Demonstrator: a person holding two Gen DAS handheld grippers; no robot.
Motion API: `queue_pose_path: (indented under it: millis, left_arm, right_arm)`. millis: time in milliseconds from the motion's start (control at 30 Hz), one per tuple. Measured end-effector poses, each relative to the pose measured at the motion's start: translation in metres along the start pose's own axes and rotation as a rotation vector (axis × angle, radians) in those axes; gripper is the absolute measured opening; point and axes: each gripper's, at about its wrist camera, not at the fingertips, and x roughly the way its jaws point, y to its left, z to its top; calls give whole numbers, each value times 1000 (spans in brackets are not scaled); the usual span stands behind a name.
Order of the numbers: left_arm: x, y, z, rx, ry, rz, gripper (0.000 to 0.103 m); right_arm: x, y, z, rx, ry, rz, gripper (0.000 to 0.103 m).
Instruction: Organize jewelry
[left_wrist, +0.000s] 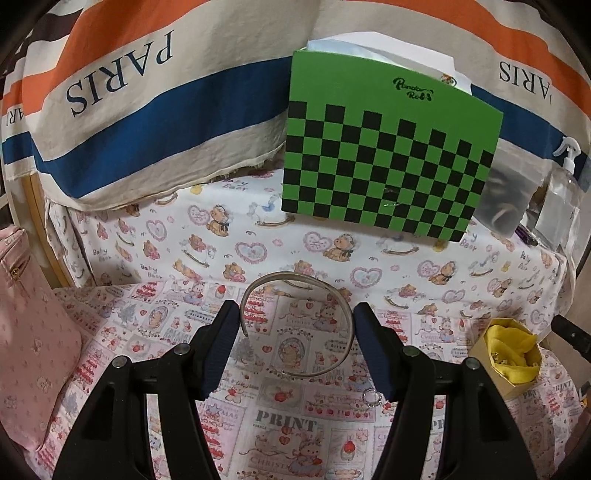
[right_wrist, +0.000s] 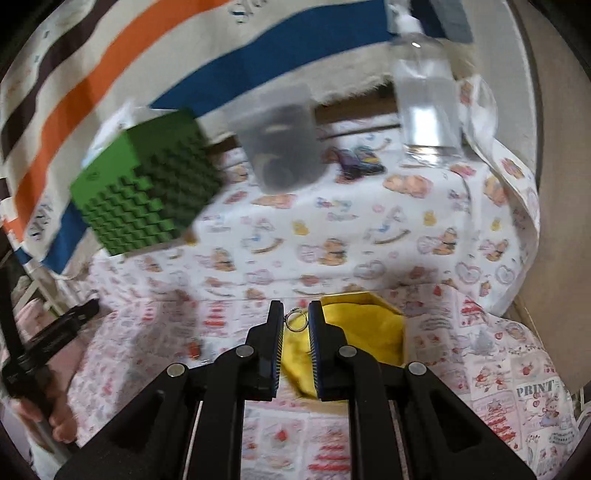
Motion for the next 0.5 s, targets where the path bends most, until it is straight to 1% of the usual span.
queue_pose_path:
  millis: [67,167,233,300,367,433,500]
  left_arm:
    - [2,-1,-1,-3,10,-11,62]
    - [4,-5,-4,16,8,8,62]
    - [4,-9,-6,33,2,16,62]
    - [2,-13,-8,45,-3,14,62]
    - [0,-19,-9,61,-12,9,62]
    - [-5,-24,-9,67,-7,3,62]
    - [-14,-30,-6,56,-19,-56,62]
  right_arm:
    - [8,-9,-3,24,8,7,14]
    - [13,-24,-6,77,0,19,15]
    - [14,-33,-6,95,-7,36,17]
    - [13,-41,-6,115,-13,61,37]
    - [11,-45,-6,127,-23,59,45]
    - [6,-49,-4,122,-36,50,46]
    - [1,-51,-3,116,-48,39,52]
